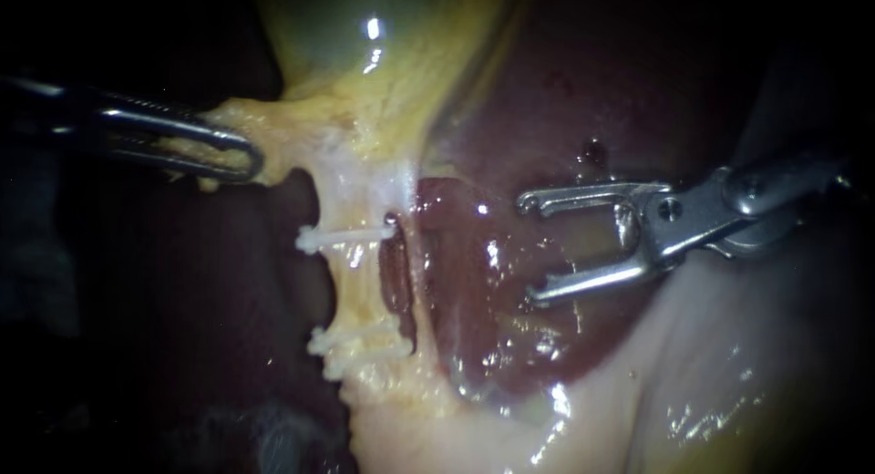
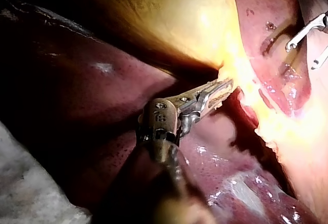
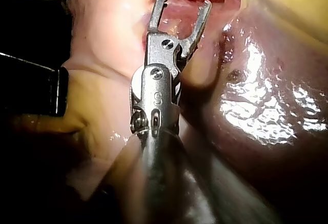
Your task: Going back third clip left tube
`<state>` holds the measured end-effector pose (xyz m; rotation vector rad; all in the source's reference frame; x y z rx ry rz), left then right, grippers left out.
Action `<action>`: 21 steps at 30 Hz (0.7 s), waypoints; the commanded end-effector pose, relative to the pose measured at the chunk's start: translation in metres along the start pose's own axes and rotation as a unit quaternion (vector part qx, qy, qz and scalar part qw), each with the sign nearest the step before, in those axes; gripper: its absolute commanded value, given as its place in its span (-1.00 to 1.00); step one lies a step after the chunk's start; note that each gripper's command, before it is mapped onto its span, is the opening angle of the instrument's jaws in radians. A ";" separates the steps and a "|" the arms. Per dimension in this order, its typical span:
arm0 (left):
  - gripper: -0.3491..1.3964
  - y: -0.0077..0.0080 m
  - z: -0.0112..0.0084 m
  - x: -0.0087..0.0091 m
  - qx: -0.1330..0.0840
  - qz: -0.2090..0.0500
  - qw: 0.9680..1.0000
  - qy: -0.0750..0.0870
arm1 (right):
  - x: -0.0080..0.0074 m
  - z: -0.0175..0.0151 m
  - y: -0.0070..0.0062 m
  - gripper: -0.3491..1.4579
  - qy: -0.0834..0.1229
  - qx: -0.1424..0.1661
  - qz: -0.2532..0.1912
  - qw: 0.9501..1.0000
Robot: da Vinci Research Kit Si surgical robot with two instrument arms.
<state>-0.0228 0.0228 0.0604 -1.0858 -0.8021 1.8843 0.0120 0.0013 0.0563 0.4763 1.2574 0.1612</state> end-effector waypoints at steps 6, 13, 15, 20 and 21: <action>-1.00 -0.0013 0.0027 0.0000 0.003 0.002 1.000 0.002 | 0.0000 0.0000 0.0000 -0.06 0.000 0.000 0.000 1.000; -1.00 -0.0020 0.0041 -0.0005 0.004 0.003 1.000 -0.003 | 0.0000 0.0000 -0.0001 -0.06 0.000 0.000 0.000 1.000; -1.00 -0.0021 0.0041 -0.0004 0.003 0.004 1.000 -0.003 | 0.0000 0.0000 -0.0001 -0.06 0.000 0.000 0.000 1.000; -1.00 -0.0021 0.0041 -0.0004 0.002 0.004 1.000 -0.003 | 0.0000 0.0001 -0.0002 -0.06 0.000 0.000 0.000 1.000; -1.00 -0.0021 0.0041 -0.0004 0.002 0.004 1.000 -0.003 | 0.0001 0.0001 -0.0002 -0.06 0.000 0.000 0.000 1.000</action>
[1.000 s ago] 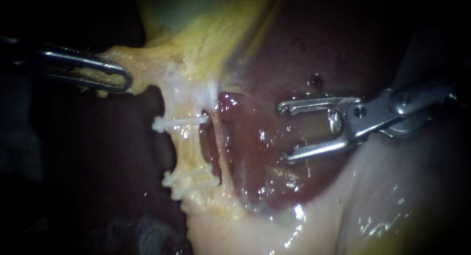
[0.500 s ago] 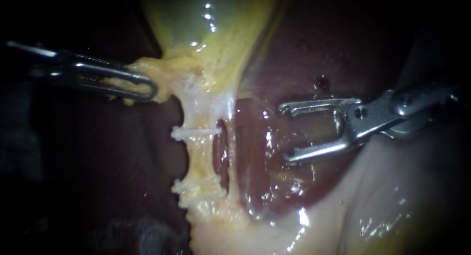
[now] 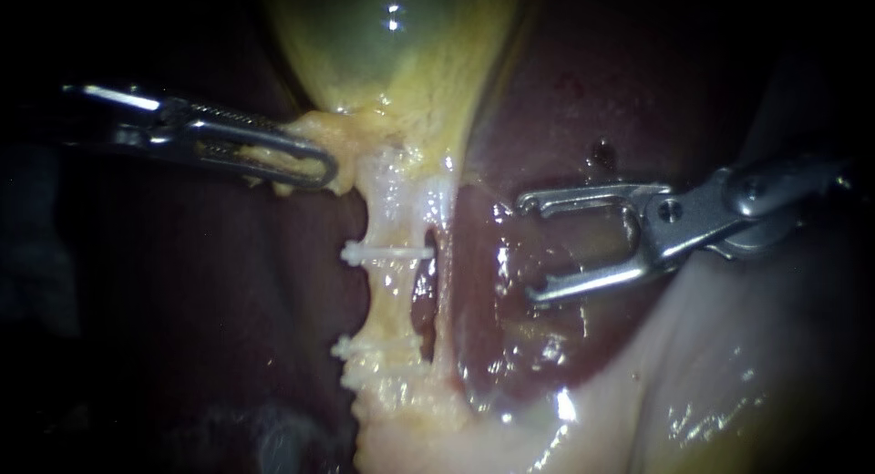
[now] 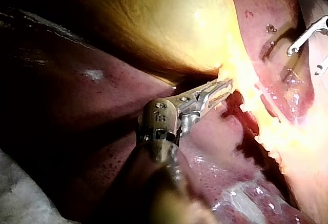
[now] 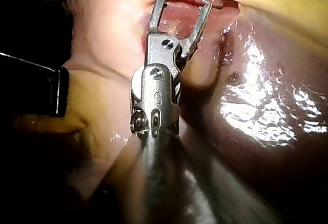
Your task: Going back third clip left tube
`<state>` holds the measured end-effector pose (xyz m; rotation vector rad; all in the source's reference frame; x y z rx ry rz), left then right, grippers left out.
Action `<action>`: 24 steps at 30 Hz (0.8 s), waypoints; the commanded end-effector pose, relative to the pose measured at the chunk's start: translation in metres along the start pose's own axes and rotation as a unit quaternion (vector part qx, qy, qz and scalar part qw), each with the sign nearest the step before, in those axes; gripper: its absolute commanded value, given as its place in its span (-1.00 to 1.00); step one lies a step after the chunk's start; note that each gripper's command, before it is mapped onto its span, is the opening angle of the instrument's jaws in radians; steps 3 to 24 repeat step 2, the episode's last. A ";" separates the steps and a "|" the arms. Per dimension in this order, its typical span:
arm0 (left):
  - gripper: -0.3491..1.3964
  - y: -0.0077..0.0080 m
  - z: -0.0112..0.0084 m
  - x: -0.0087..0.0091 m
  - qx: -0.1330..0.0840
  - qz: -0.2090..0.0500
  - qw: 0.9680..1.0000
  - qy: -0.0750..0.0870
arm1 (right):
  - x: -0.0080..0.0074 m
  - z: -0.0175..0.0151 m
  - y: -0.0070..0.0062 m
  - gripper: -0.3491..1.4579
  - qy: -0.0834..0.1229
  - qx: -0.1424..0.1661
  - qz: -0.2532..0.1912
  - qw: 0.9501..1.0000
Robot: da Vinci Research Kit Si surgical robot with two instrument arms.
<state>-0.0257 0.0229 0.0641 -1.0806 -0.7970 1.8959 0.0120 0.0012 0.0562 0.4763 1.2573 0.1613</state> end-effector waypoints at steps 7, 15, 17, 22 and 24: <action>-1.00 0.0000 0.0000 0.0000 -0.001 0.000 1.000 0.000 | 0.0000 0.0000 0.0000 -0.06 0.000 0.000 0.000 1.000; -1.00 0.0000 0.0000 0.0000 -0.001 0.000 1.000 0.000 | 0.0000 0.0000 0.0000 -0.06 0.000 0.000 0.000 1.000; -1.00 0.0000 0.0000 0.0000 -0.001 0.000 1.000 0.000 | 0.0000 0.0000 0.0000 -0.06 0.000 0.000 0.000 1.000; -1.00 0.0000 0.0000 0.0000 -0.001 0.000 1.000 0.000 | 0.0000 0.0000 0.0000 -0.06 0.000 0.000 0.000 1.000; -1.00 0.0000 0.0000 0.0000 -0.001 0.000 1.000 0.000 | 0.0000 0.0000 0.0000 -0.06 0.000 0.000 0.000 1.000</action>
